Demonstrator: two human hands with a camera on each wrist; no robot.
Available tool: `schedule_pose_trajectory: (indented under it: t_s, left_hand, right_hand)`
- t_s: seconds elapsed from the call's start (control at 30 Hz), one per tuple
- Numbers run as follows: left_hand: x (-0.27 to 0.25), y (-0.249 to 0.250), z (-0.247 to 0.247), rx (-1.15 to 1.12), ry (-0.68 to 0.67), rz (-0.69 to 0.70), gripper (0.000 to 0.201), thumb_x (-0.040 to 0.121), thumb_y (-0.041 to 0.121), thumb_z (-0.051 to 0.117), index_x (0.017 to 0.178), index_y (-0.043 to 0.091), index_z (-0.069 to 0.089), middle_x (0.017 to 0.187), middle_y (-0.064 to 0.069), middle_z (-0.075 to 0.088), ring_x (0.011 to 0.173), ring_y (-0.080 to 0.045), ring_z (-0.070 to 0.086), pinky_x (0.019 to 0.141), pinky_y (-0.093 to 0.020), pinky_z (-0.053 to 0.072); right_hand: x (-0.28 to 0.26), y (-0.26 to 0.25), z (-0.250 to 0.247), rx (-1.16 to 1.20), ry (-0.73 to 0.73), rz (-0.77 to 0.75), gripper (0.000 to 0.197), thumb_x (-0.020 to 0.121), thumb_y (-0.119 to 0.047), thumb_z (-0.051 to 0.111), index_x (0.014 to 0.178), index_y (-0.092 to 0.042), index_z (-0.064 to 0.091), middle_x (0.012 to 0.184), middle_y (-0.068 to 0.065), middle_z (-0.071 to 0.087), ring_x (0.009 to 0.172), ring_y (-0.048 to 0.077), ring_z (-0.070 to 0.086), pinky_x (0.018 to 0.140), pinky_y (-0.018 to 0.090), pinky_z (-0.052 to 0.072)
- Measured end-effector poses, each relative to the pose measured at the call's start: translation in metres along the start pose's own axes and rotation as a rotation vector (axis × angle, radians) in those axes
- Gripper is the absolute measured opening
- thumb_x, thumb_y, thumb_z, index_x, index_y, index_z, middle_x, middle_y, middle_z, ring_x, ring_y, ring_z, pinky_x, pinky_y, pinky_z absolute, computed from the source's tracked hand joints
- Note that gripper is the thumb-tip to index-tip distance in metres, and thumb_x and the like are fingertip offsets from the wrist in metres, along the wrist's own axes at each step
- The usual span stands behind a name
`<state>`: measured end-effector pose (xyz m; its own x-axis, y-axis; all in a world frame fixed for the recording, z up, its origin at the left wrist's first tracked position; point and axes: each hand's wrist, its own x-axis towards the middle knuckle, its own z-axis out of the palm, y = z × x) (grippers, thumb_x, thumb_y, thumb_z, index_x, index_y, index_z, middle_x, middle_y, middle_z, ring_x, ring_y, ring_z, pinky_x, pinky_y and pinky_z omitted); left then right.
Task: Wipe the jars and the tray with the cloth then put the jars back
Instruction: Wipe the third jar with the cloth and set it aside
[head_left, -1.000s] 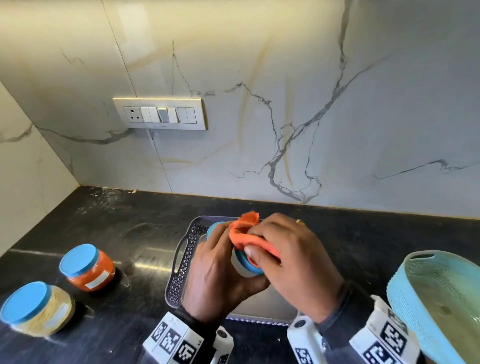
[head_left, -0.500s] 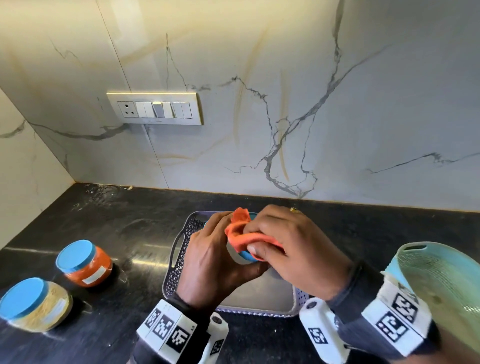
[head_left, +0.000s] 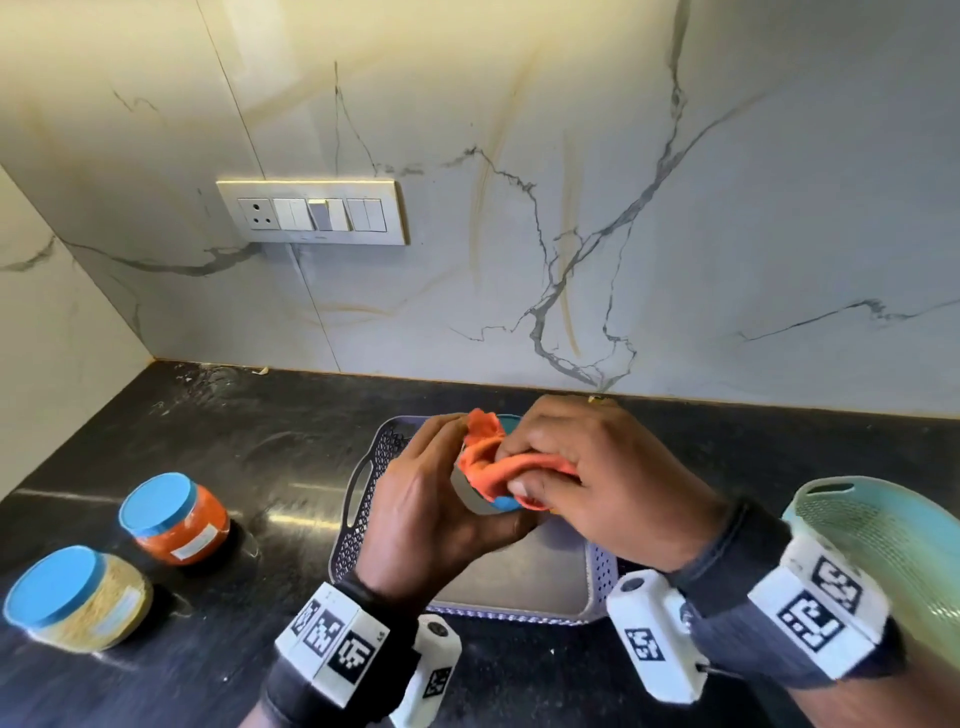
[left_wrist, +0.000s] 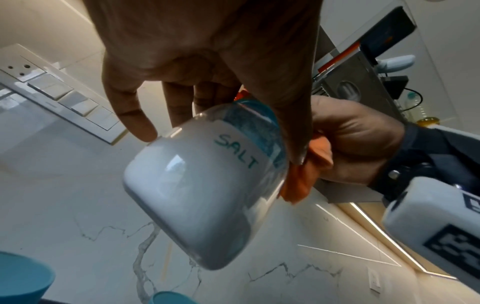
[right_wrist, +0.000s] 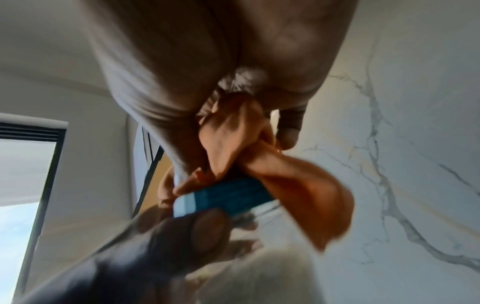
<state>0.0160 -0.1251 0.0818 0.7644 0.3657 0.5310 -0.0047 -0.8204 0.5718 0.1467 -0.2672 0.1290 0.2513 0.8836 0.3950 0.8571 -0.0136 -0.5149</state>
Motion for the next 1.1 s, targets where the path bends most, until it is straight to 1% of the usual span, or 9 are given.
schedule_pose_trajectory:
  t_s: [0.1,0.23,0.4,0.57,0.67,0.77,0.9,1.03,1.1]
  left_hand:
    - [0.003,-0.007,-0.005,-0.134,-0.028,-0.167,0.072,0.057,0.066,0.084,0.116,0.028,0.07,0.111,0.019,0.07,0.103,0.002,0.066,0.088,-0.021,0.053]
    - [0.016,-0.021,-0.01,-0.477,-0.081,-0.486,0.068,0.055,0.057,0.088,0.114,0.026,0.073,0.105,0.009,0.078,0.099,-0.01,0.074,0.091,-0.043,0.06]
    - [0.03,-0.027,-0.014,-0.656,-0.042,-0.617,0.063,0.058,0.053,0.089,0.106,0.013,0.077,0.094,-0.003,0.079,0.085,-0.017,0.072,0.072,-0.035,0.054]
    - [0.036,-0.026,-0.012,-0.633,-0.024,-0.655,0.061,0.057,0.054,0.089,0.098,0.01,0.077,0.087,-0.006,0.078,0.079,-0.018,0.072,0.074,-0.04,0.057]
    - [0.037,-0.022,-0.01,-0.629,-0.015,-0.674,0.056,0.056,0.054,0.089,0.088,0.01,0.076,0.079,-0.003,0.077,0.072,-0.016,0.07,0.071,-0.039,0.055]
    - [0.035,-0.013,-0.007,-0.627,-0.036,-0.686,0.032,0.07,0.039,0.092,0.075,0.015,0.071,0.064,0.005,0.069,0.062,-0.009,0.063,0.065,-0.032,0.052]
    - [0.03,-0.005,-0.001,-0.652,-0.046,-0.74,0.052,0.062,0.05,0.092,0.084,0.01,0.065,0.064,0.007,0.063,0.065,-0.01,0.061,0.065,-0.035,0.05]
    - [0.027,0.005,-0.005,-0.881,-0.126,-0.758,0.041,0.085,0.037,0.082,0.092,-0.001,0.069,0.075,-0.007,0.063,0.075,-0.021,0.06,0.07,-0.038,0.05]
    - [0.022,0.009,-0.005,-0.929,-0.168,-0.745,0.056,0.085,0.048,0.079,0.101,-0.004,0.068,0.085,-0.012,0.064,0.082,-0.025,0.059,0.074,-0.039,0.047]
  right_hand:
    - [-0.008,0.025,-0.013,0.022,0.038,0.068,0.016,0.079,-0.022,0.071,0.095,-0.024,0.075,0.091,-0.012,0.066,0.085,0.007,0.064,0.078,0.027,0.05]
    - [-0.02,0.051,-0.002,0.302,0.253,0.303,0.016,0.083,-0.026,0.069,0.098,-0.023,0.073,0.089,-0.004,0.072,0.087,0.01,0.068,0.083,0.04,0.055]
    - [-0.03,0.047,0.03,0.561,0.39,0.407,0.016,0.085,-0.024,0.067,0.099,-0.019,0.071,0.087,0.004,0.076,0.081,0.016,0.07,0.076,0.034,0.055]
    - [-0.036,0.027,0.05,0.412,0.462,0.213,0.016,0.086,-0.011,0.075,0.098,-0.02,0.071,0.095,0.0,0.069,0.087,0.006,0.067,0.078,0.019,0.052]
    - [-0.039,0.016,0.057,-0.016,0.381,-0.103,0.012,0.094,-0.022,0.068,0.105,-0.02,0.072,0.108,-0.005,0.062,0.097,0.014,0.062,0.089,0.026,0.05]
    - [-0.04,0.01,0.062,-0.325,0.305,-0.277,0.019,0.101,-0.033,0.061,0.109,-0.023,0.075,0.109,-0.001,0.064,0.094,0.02,0.063,0.084,0.036,0.055]
    - [-0.03,0.014,0.054,-0.364,0.387,-0.231,0.021,0.098,-0.033,0.064,0.115,-0.026,0.074,0.116,-0.003,0.06,0.099,0.02,0.064,0.082,0.038,0.055]
    - [-0.028,0.01,0.057,-0.214,0.464,-0.163,0.022,0.098,-0.03,0.064,0.113,-0.021,0.077,0.12,-0.001,0.061,0.107,0.018,0.064,0.087,0.039,0.056]
    - [-0.032,0.006,0.058,-0.193,0.493,-0.175,0.023,0.1,-0.03,0.061,0.112,-0.019,0.077,0.12,-0.001,0.06,0.107,0.02,0.063,0.088,0.039,0.055]
